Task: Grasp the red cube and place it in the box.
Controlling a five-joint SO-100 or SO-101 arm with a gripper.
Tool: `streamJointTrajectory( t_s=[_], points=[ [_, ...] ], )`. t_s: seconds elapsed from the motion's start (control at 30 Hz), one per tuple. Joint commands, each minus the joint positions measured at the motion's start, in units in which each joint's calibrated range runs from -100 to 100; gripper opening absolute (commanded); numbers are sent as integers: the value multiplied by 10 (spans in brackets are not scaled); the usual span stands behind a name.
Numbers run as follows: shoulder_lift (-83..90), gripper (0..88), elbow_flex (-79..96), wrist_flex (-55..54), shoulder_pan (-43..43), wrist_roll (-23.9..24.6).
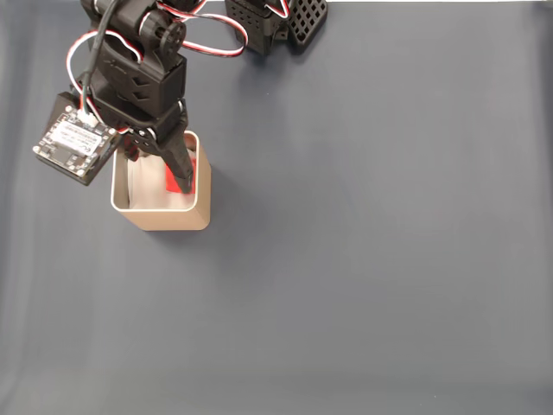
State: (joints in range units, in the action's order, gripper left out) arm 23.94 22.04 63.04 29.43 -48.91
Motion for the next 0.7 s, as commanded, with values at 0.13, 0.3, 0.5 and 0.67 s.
streamJointTrajectory(
  t_s=[0.13,0.3,0.5,0.67],
  points=[
    [36,346,3,-8,5,0],
    [47,370,16,-16,5,0],
    [54,378,23,-19,5,-1],
    [56,378,27,-24,7,-2]
  ],
)
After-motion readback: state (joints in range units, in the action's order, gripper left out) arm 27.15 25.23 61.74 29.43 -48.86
